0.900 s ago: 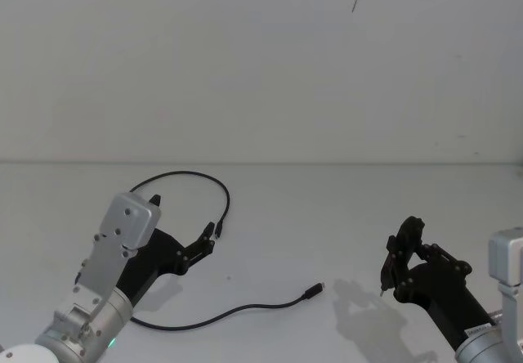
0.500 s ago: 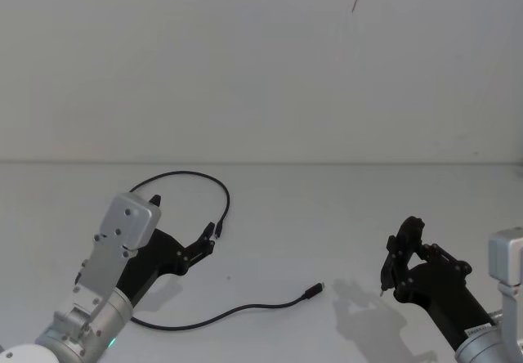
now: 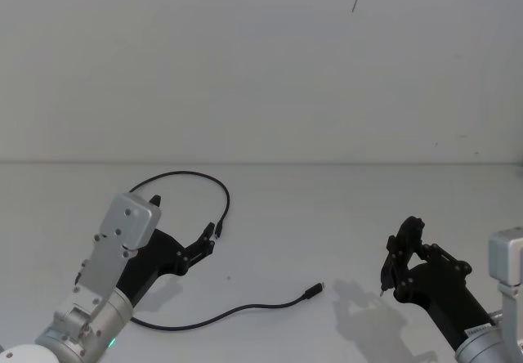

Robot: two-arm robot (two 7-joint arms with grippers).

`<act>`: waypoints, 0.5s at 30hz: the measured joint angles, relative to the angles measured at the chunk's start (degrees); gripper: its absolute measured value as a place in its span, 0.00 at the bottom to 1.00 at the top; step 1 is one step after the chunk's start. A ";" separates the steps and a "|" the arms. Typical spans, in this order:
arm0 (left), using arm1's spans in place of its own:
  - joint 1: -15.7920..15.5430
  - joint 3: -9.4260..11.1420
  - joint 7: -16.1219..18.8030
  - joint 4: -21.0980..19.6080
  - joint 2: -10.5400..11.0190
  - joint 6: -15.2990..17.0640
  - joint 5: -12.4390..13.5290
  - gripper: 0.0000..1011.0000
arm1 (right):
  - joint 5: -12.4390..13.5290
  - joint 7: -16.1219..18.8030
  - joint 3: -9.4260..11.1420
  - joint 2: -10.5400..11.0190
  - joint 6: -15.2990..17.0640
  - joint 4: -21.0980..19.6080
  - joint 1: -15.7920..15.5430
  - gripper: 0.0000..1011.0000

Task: Pick up the data cable with the one hand.

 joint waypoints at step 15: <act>-0.92 0.33 -1.85 0.74 -0.08 0.11 -0.29 0.99 | 0.00 0.00 0.00 0.00 0.00 0.00 0.00 0.26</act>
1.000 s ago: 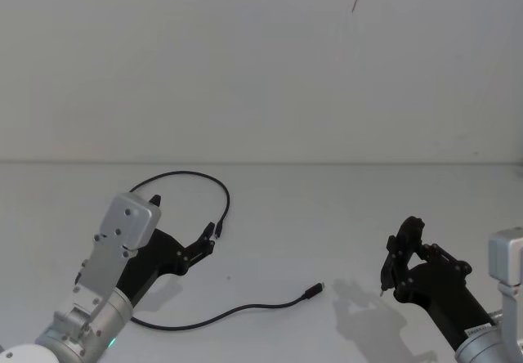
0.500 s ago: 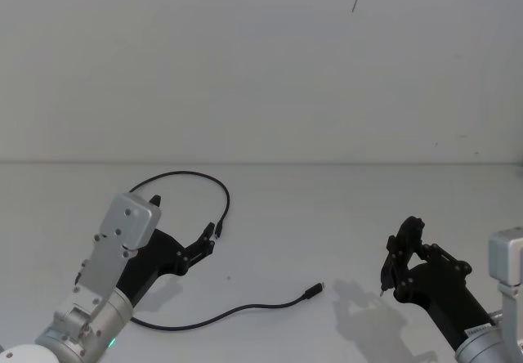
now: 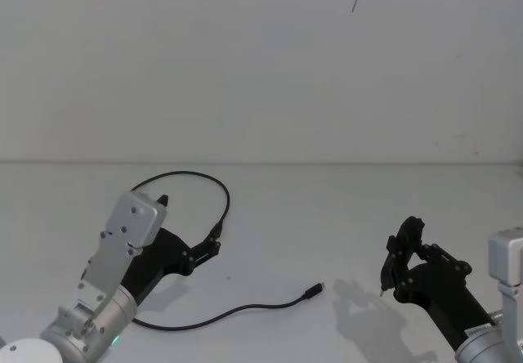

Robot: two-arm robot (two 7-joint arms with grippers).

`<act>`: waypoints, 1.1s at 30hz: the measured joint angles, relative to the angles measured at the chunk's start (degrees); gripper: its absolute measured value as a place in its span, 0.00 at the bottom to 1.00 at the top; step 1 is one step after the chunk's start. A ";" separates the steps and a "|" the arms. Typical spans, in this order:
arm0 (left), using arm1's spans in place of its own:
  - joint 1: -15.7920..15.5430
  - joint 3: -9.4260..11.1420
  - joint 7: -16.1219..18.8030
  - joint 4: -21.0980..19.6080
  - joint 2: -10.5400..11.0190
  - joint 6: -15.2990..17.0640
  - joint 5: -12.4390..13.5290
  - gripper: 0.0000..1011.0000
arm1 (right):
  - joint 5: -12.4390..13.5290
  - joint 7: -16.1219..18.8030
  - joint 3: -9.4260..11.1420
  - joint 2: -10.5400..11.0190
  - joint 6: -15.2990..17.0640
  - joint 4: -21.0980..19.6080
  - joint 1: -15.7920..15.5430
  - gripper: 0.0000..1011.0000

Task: Pick up the data cable with the one hand.

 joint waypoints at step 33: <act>-15.00 6.49 -29.57 12.74 2.46 5.93 -5.72 0.99 | 0.00 0.00 0.00 0.00 0.00 0.00 0.00 0.26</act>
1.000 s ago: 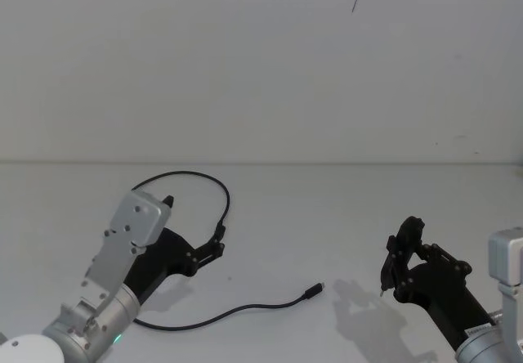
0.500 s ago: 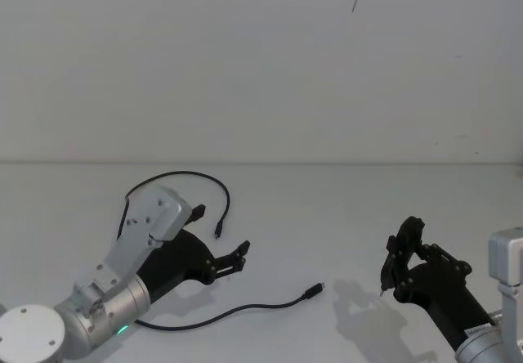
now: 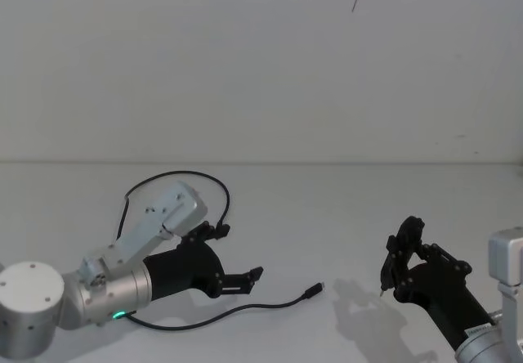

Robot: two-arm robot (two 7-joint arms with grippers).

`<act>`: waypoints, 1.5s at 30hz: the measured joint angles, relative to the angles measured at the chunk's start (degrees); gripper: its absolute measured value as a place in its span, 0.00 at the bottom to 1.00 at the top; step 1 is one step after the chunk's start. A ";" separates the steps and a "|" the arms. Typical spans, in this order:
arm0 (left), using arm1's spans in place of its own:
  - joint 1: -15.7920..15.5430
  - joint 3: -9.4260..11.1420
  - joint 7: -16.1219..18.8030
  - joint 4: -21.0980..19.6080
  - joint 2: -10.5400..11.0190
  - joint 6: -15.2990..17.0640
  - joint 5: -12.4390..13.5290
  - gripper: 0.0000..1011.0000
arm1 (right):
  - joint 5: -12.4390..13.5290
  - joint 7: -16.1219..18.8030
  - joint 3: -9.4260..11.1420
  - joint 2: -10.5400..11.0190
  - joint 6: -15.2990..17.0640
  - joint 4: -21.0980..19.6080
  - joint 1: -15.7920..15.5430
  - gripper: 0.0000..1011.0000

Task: Pick up the data cable with the one hand.

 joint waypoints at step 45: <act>-17.96 13.68 -25.56 16.41 -0.30 3.74 2.61 0.99 | 0.00 0.00 0.00 0.00 0.00 0.00 0.00 0.26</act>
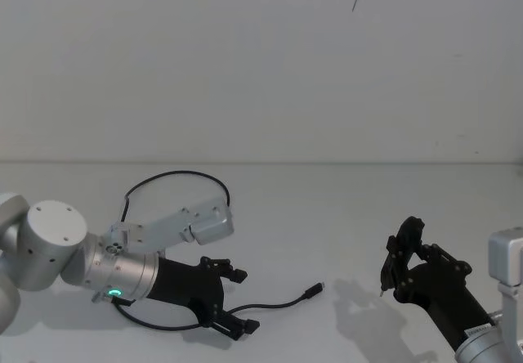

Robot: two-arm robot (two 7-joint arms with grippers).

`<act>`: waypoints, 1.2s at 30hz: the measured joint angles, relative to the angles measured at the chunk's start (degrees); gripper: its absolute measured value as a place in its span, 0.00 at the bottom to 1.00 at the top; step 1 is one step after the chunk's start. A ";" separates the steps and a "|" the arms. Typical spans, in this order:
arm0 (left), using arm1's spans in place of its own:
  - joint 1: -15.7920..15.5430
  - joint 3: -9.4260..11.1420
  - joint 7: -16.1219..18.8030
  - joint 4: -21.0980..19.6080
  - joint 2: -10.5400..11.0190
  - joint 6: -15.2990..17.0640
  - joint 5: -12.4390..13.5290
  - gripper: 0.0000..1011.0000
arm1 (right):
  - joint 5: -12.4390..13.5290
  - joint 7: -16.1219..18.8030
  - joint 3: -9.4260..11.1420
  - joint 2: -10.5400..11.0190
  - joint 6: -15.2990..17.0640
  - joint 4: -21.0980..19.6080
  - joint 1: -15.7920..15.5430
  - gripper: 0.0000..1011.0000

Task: Pick up the data cable with the one hand.

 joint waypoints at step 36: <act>-1.56 2.22 1.34 4.71 -2.66 6.10 -1.85 0.99 | 0.00 0.00 0.00 0.00 0.00 0.00 0.00 0.26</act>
